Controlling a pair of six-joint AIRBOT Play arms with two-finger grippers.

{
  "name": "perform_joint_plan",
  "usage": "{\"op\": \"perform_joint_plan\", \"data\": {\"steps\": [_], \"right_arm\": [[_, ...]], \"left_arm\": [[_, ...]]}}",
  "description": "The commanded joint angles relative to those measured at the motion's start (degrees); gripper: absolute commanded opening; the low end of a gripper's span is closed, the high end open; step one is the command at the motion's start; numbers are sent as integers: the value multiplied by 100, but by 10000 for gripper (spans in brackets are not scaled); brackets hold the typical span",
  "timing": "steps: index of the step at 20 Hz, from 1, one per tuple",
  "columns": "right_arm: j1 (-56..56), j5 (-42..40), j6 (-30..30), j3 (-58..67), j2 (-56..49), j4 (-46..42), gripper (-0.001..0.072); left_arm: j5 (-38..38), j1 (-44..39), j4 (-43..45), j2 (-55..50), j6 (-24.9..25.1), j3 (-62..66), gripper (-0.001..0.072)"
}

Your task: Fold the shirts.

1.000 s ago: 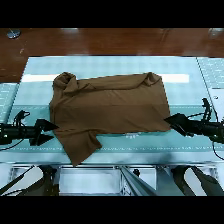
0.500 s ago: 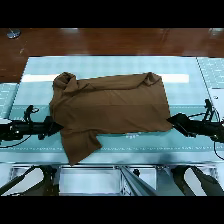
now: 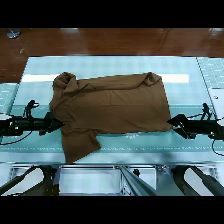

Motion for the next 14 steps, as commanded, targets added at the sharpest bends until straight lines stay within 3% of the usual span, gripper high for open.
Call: {"op": "perform_joint_plan", "data": {"steps": [1,5,7,8,14], "right_arm": [[9,-85,-437,118,-737,769,617],[122,48,-949,546,-1340,1353,599],[579,337,-949,1038,-1720,1056,500],[817,501,-907,1303,-1871,822,40],[1464,927,-245,3099,-1652,323,33]], "left_arm": [[-24,-9,-7,-2,13,20,20],[83,-9,-555,0,227,55,20],[72,-81,-1154,0,315,201,20],[46,-149,-1285,0,310,332,20],[-525,-267,-1659,256,173,1878,20]]}}
